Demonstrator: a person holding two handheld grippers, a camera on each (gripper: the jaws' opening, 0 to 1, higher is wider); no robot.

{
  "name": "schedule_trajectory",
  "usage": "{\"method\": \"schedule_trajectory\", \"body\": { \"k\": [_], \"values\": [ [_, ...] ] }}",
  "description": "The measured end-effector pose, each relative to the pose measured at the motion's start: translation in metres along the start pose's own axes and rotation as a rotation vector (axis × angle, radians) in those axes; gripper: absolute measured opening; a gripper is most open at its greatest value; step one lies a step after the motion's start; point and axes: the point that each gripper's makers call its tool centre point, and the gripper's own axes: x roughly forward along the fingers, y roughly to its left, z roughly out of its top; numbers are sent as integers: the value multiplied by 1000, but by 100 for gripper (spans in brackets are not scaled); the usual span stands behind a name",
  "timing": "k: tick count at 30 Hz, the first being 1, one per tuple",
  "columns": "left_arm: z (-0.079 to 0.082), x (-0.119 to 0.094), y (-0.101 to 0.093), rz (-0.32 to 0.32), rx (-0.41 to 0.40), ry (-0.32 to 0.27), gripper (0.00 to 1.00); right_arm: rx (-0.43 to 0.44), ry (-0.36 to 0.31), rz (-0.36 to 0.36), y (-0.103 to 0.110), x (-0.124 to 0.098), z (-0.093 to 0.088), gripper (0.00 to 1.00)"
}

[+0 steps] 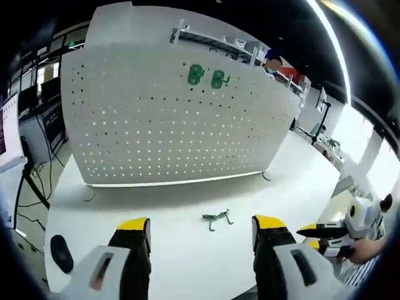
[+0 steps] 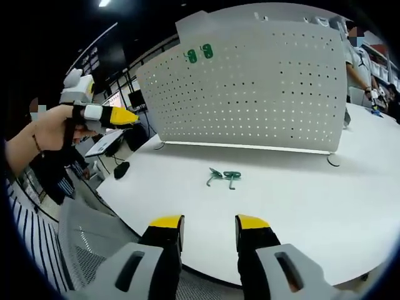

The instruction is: Insert the hook assembly into the mounting plate slot until the hook locks in place.

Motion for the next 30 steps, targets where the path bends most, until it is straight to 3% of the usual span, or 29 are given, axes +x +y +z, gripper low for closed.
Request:
{"method": "schedule_trajectory", "body": {
  "k": [7,13,17,21,25,30],
  "values": [
    [-33,-7,-10,-71,-66,44,74,-14,13,2,2,2,-4,30],
    [-65,-11,-14,-92,-33,129,74,-12,11,3,2,2,-5,30],
    [-77,-13,-26,-138,-83,157,75,-13,15,4,3,4,-6,30],
    [-91,-9,-29,-148,-58,195,76,-11,19,3,2,4,-8,30],
    [-96,-3,-31,-164,-49,214,75,2,4,-4,0,3,-5,30],
    [-87,12,-22,-148,56,192,73,22,-4,-14,-4,3,-4,30]
  ]
}}
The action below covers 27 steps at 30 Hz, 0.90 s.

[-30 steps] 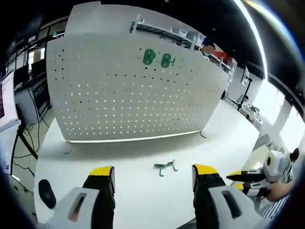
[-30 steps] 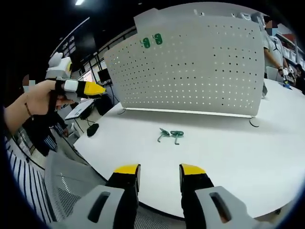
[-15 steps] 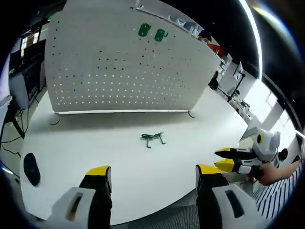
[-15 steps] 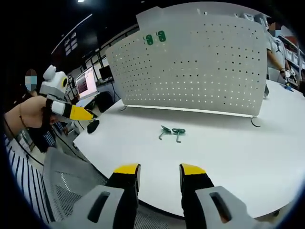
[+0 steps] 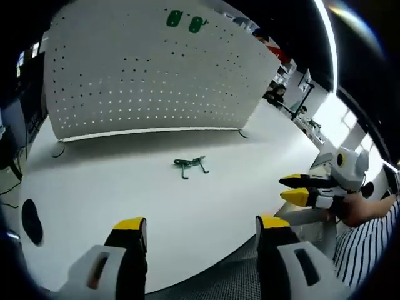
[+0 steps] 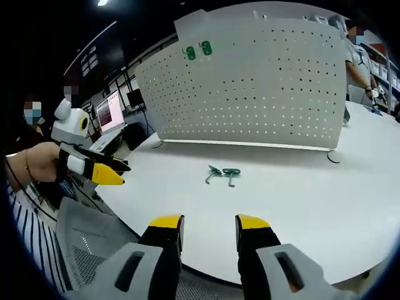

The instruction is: Insert the hook assembly into the mounting plate slot until the hook locks in place.

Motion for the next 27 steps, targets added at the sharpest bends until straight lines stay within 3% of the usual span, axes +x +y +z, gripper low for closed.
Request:
{"method": "schedule_trajectory", "body": {
  "k": [12,27],
  "values": [
    [24,42,-1,-81,151,17,70,13,0,-21,-6,1,0,30],
    [46,101,-2,-170,270,65,64,54,14,-51,-14,5,-4,29]
  ]
}}
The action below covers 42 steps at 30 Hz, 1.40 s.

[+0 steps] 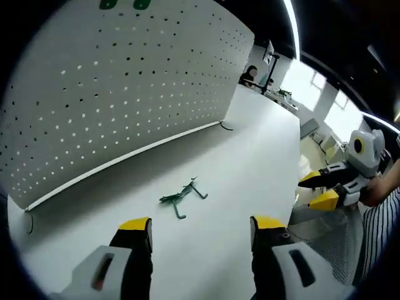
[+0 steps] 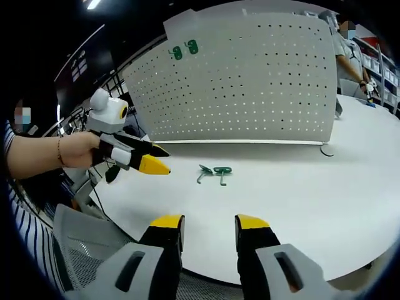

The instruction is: Insert the hook assembly into the mounting plate slot until the hook locks in place.

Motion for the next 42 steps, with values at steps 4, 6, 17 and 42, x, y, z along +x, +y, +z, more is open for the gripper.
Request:
{"method": "schedule_trajectory", "body": {
  "k": [4,6,17,42],
  "values": [
    [3,14,4,-14,42,6,61,18,2,-12,-4,1,-1,29],
    [5,22,6,-26,58,11,60,28,2,-17,-6,1,0,28],
    [7,56,26,-50,112,69,50,68,11,-47,-14,2,-2,28],
    [1,86,30,-121,442,246,29,105,4,-101,-25,1,-3,27]
  ]
}}
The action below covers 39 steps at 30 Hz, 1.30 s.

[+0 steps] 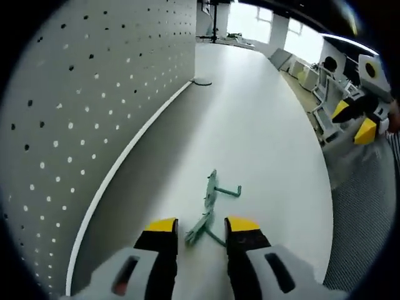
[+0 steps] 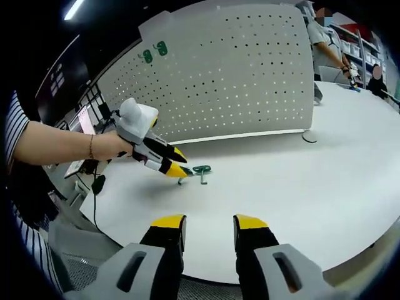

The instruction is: Insert the hook assembly into the mounting plate slot until the hook locks in place.

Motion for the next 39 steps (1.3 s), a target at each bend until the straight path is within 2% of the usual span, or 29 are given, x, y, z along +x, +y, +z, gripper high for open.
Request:
{"method": "schedule_trajectory", "body": {
  "k": [6,9,12,16,18,19,23,29,31,33,36,39],
  "values": [
    [1,6,1,1,50,36,23,4,-2,1,0,0,0,27],
    [2,10,-2,-21,56,41,21,11,-2,5,0,-1,1,26],
    [-3,14,-5,-40,94,72,17,18,-2,8,0,0,0,26],
    [-7,14,-6,-49,101,94,10,12,0,11,2,0,0,26],
    [-13,12,-2,-36,160,142,6,13,1,13,2,1,0,26],
    [-12,12,-4,-41,156,135,5,14,0,13,2,1,0,26],
    [-11,11,-4,-56,72,133,4,15,-2,14,2,1,0,26],
    [-14,9,-10,-78,50,148,4,19,-5,17,2,1,1,26],
    [-16,9,-15,-112,-20,159,3,16,-3,19,2,1,1,26],
    [-16,8,-12,-110,-71,161,3,15,-1,22,3,1,1,26],
    [-10,4,-12,-107,-147,122,3,18,-5,26,4,1,1,26],
    [-9,-3,-9,-90,-157,119,2,18,-6,29,5,1,2,26]
  ]
}}
